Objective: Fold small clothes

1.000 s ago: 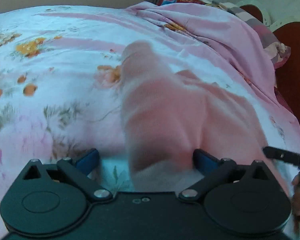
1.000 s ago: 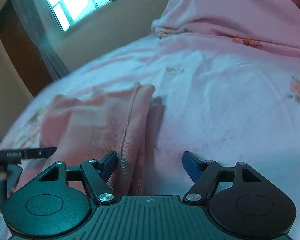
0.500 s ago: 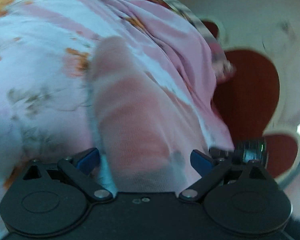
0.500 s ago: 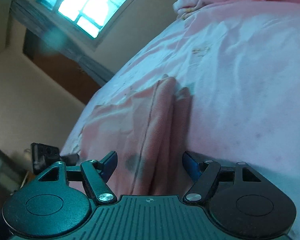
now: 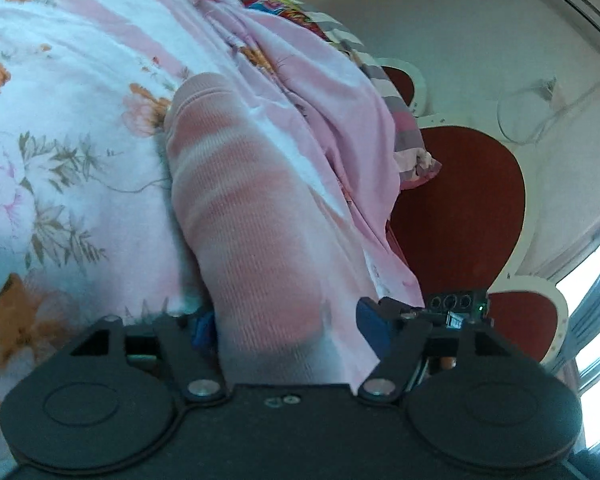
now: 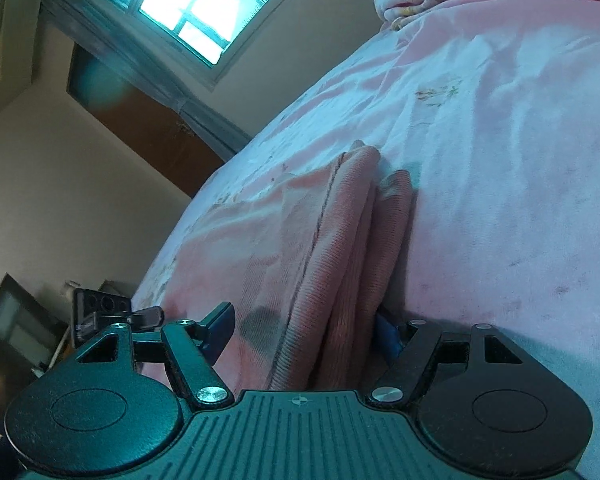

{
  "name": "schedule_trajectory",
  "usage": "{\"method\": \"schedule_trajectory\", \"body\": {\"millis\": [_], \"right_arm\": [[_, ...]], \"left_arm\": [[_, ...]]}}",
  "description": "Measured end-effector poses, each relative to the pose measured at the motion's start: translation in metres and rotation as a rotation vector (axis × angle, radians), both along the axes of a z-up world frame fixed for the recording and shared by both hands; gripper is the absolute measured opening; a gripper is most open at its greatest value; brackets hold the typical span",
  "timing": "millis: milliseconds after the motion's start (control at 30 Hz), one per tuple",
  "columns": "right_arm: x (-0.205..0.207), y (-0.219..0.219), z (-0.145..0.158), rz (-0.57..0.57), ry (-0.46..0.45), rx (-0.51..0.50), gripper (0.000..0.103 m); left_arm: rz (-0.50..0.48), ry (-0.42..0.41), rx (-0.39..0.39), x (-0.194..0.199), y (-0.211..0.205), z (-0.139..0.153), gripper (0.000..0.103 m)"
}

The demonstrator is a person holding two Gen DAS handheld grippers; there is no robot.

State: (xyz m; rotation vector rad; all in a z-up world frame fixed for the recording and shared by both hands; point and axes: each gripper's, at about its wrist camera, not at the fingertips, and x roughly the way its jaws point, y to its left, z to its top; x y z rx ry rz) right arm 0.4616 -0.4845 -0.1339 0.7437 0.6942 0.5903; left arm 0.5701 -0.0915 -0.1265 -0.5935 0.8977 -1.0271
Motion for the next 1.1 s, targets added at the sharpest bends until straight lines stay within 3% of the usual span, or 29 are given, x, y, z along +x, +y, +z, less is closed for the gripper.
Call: {"method": "schedule_trajectory", "body": {"millis": [33, 67, 167, 233, 300, 333, 367, 433, 467, 533, 633, 833, 967, 1100], "right_arm": [[0.003, 0.0, 0.0, 0.002, -0.006, 0.008, 0.07], [0.003, 0.0, 0.001, 0.006, -0.017, 0.019, 0.058], [0.009, 0.003, -0.001, 0.042, 0.018, 0.042, 0.058], [0.008, 0.0, -0.001, 0.075, 0.019, 0.04, 0.058], [0.015, 0.0, -0.007, 0.061, 0.037, 0.066, 0.056], [0.016, 0.001, -0.008, 0.057, 0.031, 0.069, 0.054], [0.017, 0.001, -0.009, 0.049, 0.028, 0.067, 0.043], [0.021, 0.007, -0.009, 0.023, 0.034, 0.03, 0.021], [0.019, 0.011, -0.005, 0.026, 0.006, 0.0, 0.02], [0.006, 0.023, 0.016, 0.026, -0.086, -0.071, 0.019], [-0.021, 0.038, 0.052, 0.014, -0.201, -0.125, 0.018], [-0.1, 0.063, 0.141, 0.032, -0.382, -0.133, 0.018], [-0.161, 0.091, 0.189, 0.082, -0.463, -0.121, 0.018], [-0.191, 0.128, 0.208, 0.118, -0.484, -0.115, 0.018]], "left_arm": [[0.007, 0.021, 0.0, 0.006, 0.001, 0.001, 0.068], [0.013, 0.046, -0.012, 0.011, 0.0, 0.003, 0.068], [-0.027, 0.014, 0.004, 0.011, -0.001, 0.013, 0.068], [-0.079, -0.035, 0.074, 0.011, -0.005, 0.006, 0.067], [-0.074, -0.019, 0.008, 0.019, 0.0, -0.002, 0.064], [-0.062, -0.016, -0.007, 0.022, 0.001, -0.006, 0.053], [-0.048, -0.017, 0.0, 0.025, 0.0, -0.009, 0.04], [-0.04, -0.056, 0.021, 0.02, -0.004, -0.004, 0.037], [-0.034, -0.116, 0.048, 0.012, -0.005, 0.004, 0.033], [-0.013, -0.252, 0.102, -0.006, -0.011, 0.022, 0.031], [0.026, -0.351, 0.075, -0.036, -0.004, 0.046, 0.031], [0.069, -0.47, -0.05, -0.121, 0.047, 0.124, 0.031], [0.032, -0.532, -0.029, -0.181, 0.081, 0.174, 0.031], [0.025, -0.553, 0.007, -0.215, 0.102, 0.201, 0.031]]}}
